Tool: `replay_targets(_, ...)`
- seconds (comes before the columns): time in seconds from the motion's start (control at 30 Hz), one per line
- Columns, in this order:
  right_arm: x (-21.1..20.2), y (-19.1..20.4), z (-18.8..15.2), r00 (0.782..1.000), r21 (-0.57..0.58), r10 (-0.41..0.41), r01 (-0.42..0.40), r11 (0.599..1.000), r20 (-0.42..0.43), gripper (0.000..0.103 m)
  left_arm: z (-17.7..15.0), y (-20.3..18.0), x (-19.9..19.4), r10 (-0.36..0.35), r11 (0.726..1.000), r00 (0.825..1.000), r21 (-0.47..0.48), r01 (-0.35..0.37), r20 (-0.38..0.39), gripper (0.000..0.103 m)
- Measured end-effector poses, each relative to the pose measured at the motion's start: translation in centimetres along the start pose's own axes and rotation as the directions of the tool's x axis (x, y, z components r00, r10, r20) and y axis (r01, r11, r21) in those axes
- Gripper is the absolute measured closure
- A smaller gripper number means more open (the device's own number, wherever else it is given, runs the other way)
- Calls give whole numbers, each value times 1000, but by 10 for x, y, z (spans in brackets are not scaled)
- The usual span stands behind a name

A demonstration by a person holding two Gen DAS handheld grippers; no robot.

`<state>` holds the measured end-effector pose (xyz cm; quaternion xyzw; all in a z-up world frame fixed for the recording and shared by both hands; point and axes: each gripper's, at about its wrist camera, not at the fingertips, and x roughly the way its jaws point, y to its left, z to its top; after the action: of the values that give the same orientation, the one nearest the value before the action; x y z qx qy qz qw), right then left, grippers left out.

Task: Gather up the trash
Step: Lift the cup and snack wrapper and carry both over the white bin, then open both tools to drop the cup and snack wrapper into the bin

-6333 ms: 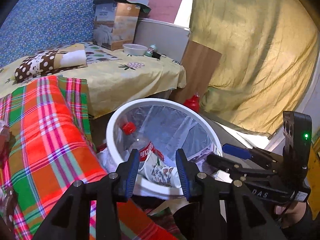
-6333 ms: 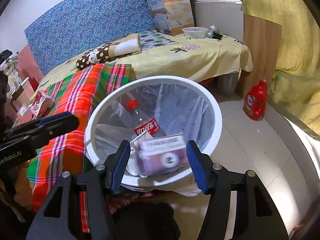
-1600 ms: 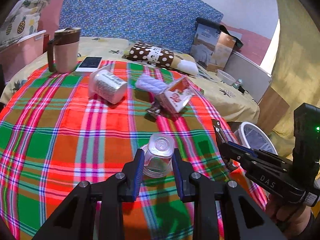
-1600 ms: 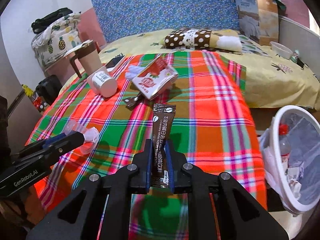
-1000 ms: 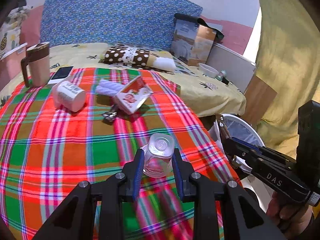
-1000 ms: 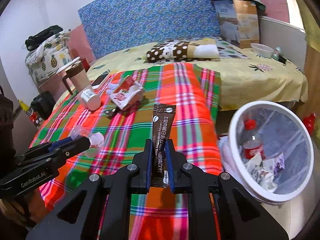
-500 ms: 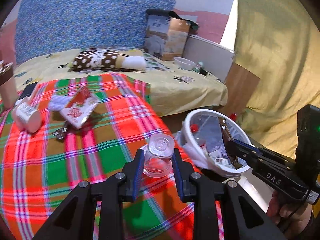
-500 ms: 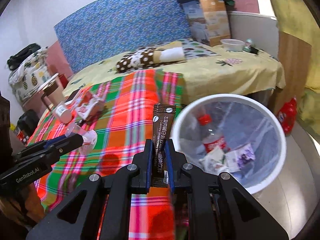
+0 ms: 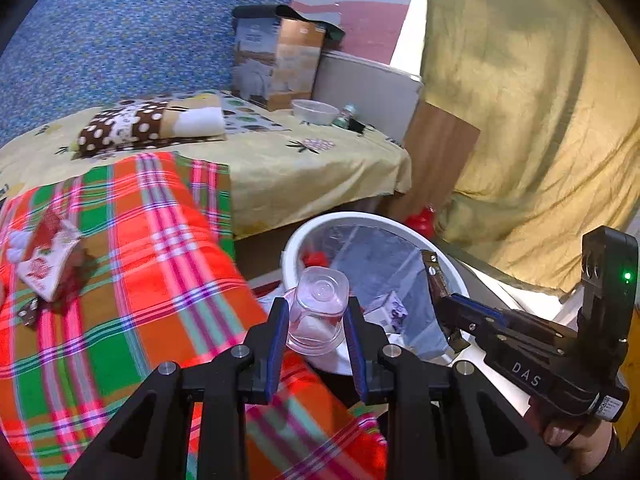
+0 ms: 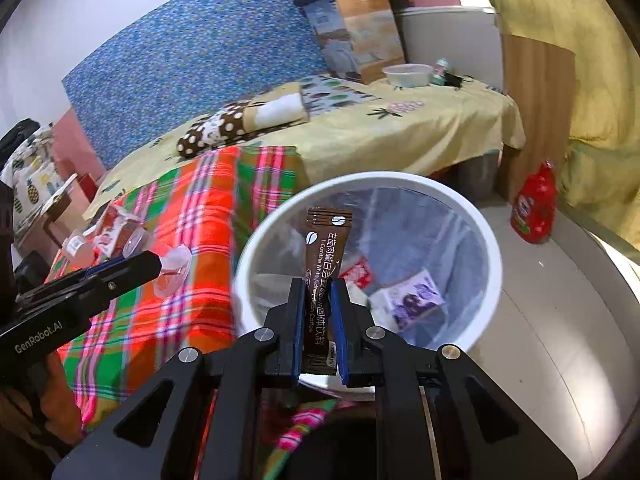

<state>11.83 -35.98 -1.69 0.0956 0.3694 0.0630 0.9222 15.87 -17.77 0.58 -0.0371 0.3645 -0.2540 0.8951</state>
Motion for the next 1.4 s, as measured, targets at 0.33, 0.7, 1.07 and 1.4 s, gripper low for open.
replay_targets(0.33,8,-25,-1,999,34,-27,28,999,-38,88,2,-21,37,-53,998,998,32,55,-46,75)
replay_targets(0.7,17,-39,-3,995,55,-34,39,998,-90,87,3,-25,71,-78,997,992,23,80,-95,74)
replay_targets(1.07,13,-45,-3,997,72,-33,39,997,-75,68,5,-21,74,-70,997,993,7,71,-93,65)
replay_targets(1.4,-1,-23,0,999,37,20,-19,999,-29,68,1,-8,37,-61,998,997,-28,60,-45,65)
